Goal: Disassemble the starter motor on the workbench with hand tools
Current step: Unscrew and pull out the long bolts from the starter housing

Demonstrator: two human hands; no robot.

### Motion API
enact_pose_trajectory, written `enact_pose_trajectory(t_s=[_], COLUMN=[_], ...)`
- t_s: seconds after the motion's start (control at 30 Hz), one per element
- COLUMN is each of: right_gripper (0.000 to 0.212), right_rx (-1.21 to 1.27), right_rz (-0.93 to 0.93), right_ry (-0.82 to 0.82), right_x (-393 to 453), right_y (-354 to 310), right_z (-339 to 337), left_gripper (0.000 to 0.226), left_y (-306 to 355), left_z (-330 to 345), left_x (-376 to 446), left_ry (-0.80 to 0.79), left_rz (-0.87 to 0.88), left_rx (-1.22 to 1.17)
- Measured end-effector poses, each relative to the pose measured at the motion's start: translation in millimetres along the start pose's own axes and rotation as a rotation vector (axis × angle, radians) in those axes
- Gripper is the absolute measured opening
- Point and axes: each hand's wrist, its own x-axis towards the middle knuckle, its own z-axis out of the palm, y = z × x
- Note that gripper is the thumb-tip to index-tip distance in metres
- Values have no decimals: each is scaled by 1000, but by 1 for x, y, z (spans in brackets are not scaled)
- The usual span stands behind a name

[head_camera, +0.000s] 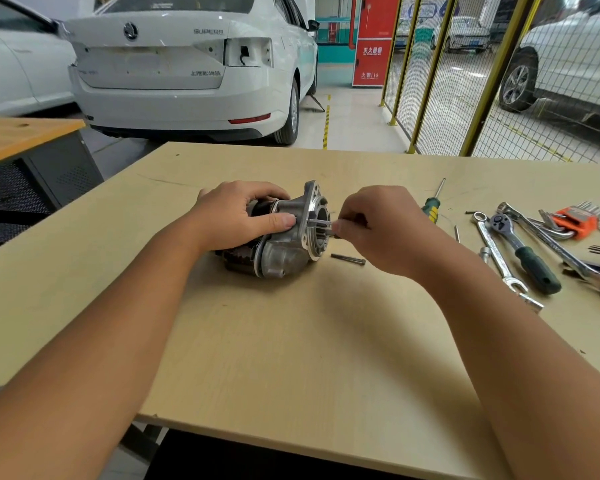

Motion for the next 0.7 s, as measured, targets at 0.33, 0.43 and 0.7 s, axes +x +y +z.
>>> enact_pose_trajectory(t_s=[0.33,0.43,0.7], right_gripper=[18,25,27], right_rx=[17,95,42], right_rz=[15,35,39], right_ry=[97,103,14], right_x=[-2,-2,0], right_y=[0,1,3], right_z=[2,3,0], left_gripper=[45,50,48], left_y=[-2,-2,-2], left_z=[2,2,1], left_x=[3,2,2], left_ry=[16,2,3], left_rz=[-9,-7,-10], left_rx=[12,15,13])
